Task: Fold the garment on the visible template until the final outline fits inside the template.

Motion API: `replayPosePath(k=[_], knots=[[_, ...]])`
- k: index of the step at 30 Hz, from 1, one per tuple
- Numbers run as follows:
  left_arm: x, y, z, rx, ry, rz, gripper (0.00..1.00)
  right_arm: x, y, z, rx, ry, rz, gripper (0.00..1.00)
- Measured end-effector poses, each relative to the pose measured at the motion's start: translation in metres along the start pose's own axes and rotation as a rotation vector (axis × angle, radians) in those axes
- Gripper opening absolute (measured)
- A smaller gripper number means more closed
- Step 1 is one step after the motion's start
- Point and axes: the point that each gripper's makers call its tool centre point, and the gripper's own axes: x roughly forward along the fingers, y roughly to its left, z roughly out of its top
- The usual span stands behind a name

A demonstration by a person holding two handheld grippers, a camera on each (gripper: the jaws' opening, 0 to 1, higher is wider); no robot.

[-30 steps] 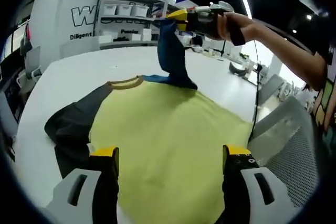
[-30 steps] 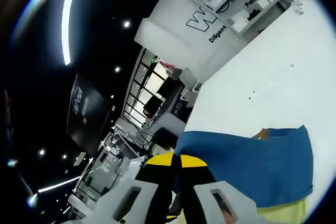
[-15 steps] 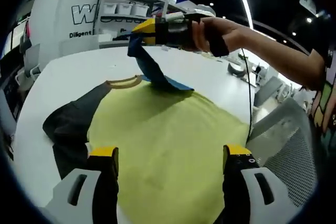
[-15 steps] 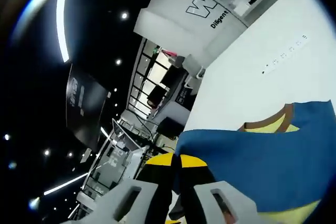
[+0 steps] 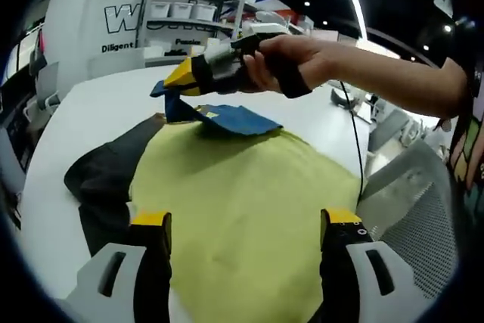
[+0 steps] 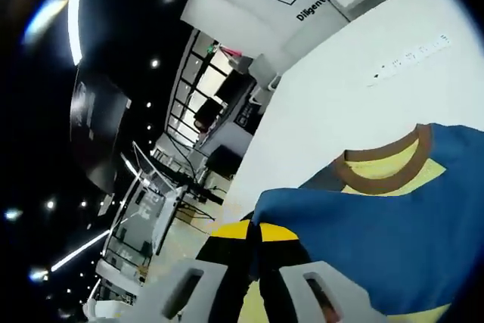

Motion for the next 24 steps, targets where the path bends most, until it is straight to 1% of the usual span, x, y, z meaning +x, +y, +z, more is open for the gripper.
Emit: replayPosePath(k=[3,10,14,18,22,24], knots=[[0.0,0.003,0.0,-0.017,0.0,0.005,0.74,0.011,-0.002,-0.008,0.025,0.023,0.001,0.0],[0.0,0.003,-0.004,-0.015,0.017,0.006,0.73,0.028,-0.008,-0.023,0.046,0.079,-0.018,0.0],[0.0,0.004,-0.002,-0.001,0.008,0.013,0.74,0.035,-0.014,-0.032,0.061,0.105,-0.036,0.0],[0.0,0.004,-0.003,-0.011,0.014,0.016,0.74,0.041,-0.018,-0.039,0.073,0.121,-0.054,0.0],[0.001,0.003,-0.006,-0.021,0.023,0.01,0.73,0.047,-0.018,-0.042,0.078,0.122,-0.06,0.0],[0.0,0.002,-0.004,-0.007,0.014,0.003,0.71,0.048,-0.021,-0.043,0.074,0.12,-0.081,0.0]])
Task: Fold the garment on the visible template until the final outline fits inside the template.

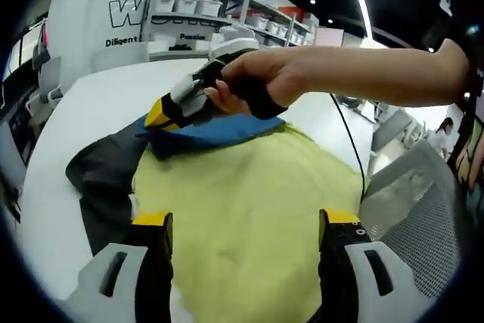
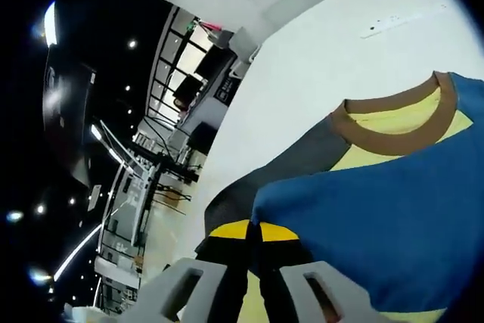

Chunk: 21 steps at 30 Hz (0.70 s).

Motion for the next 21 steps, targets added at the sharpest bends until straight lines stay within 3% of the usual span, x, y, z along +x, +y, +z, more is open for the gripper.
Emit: replayPosePath(k=[3,5,8,11,16,21], knots=[[-0.003,0.0,0.008,-0.027,-0.046,-0.005,0.69,0.001,0.0,-0.003,-0.016,0.011,0.001,0.0],[-0.003,0.002,0.006,-0.044,-0.039,-0.006,0.69,0.0,-0.001,-0.003,-0.021,0.011,0.0,0.02],[-0.003,0.009,0.003,-0.005,-0.011,0.021,0.69,-0.002,0.004,-0.004,-0.046,0.008,0.017,0.13],[-0.003,0.017,0.012,0.011,-0.02,0.027,0.69,-0.01,0.015,0.004,-0.134,-0.043,0.048,0.28],[0.006,0.029,0.019,0.019,-0.022,0.037,0.69,-0.032,0.009,0.013,-0.264,-0.106,-0.031,0.53],[0.017,0.041,0.026,0.026,-0.034,0.051,0.69,-0.054,0.001,0.023,-0.339,-0.141,-0.082,0.59]])
